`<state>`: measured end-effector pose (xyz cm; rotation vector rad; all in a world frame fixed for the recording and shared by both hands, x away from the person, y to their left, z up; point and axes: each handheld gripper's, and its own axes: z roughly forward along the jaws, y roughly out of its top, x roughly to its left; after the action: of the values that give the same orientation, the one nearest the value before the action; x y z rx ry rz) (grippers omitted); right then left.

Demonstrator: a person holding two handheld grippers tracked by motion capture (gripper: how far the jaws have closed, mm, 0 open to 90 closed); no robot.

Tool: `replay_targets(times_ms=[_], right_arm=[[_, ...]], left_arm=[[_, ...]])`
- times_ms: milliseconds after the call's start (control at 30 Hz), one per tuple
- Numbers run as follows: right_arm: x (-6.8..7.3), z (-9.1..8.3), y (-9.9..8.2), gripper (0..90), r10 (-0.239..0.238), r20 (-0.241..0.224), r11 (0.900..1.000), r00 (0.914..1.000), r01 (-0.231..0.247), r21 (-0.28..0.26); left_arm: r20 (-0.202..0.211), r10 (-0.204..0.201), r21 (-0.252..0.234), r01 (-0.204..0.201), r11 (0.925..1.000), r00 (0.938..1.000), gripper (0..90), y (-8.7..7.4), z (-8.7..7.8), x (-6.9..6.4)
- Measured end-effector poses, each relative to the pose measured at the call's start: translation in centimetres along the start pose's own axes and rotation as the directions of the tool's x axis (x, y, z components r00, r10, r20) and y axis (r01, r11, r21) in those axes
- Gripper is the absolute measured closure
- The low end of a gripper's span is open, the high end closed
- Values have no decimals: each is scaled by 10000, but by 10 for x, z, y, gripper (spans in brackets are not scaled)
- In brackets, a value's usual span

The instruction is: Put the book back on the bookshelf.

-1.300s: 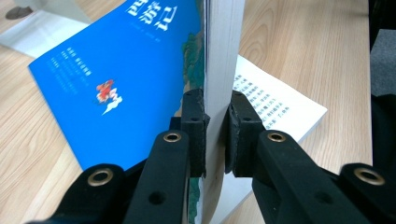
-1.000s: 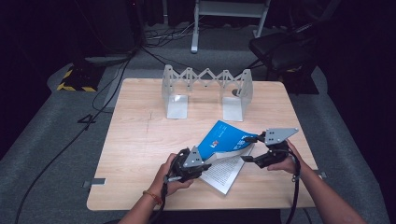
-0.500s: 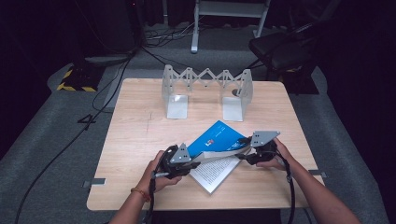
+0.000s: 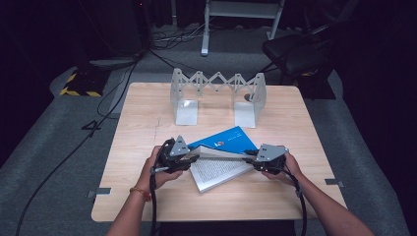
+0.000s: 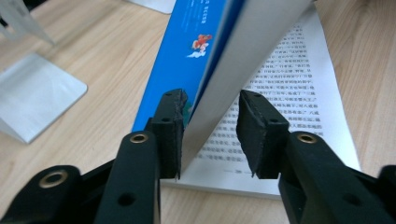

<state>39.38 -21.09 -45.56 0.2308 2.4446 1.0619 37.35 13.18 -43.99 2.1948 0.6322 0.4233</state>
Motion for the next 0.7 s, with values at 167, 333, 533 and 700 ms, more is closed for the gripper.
replay_targets(times_ms=[167, 333, 533, 700], right_arm=[[3, 0, 3, 726, -27, -52, 9999, 10000, 28, 152], [4, 3, 8, 735, -209, -276, 9996, 9994, 215, 193], [6, 4, 10, 735, -424, -327, 9986, 9986, 434, 318], [3, 7, 6, 677, -439, -544, 9990, 9976, 442, 42]], left_arm=[[-198, 191, 141, -188, 9997, 9996, 489, 1, -3, -19], [-424, 335, -37, -337, 9994, 9985, 321, 20, 1, -48], [-915, 947, 486, -905, 9947, 9913, 405, 28, 18, -61], [-534, 1267, 749, -1226, 9896, 9905, 675, 18, 24, -54]])
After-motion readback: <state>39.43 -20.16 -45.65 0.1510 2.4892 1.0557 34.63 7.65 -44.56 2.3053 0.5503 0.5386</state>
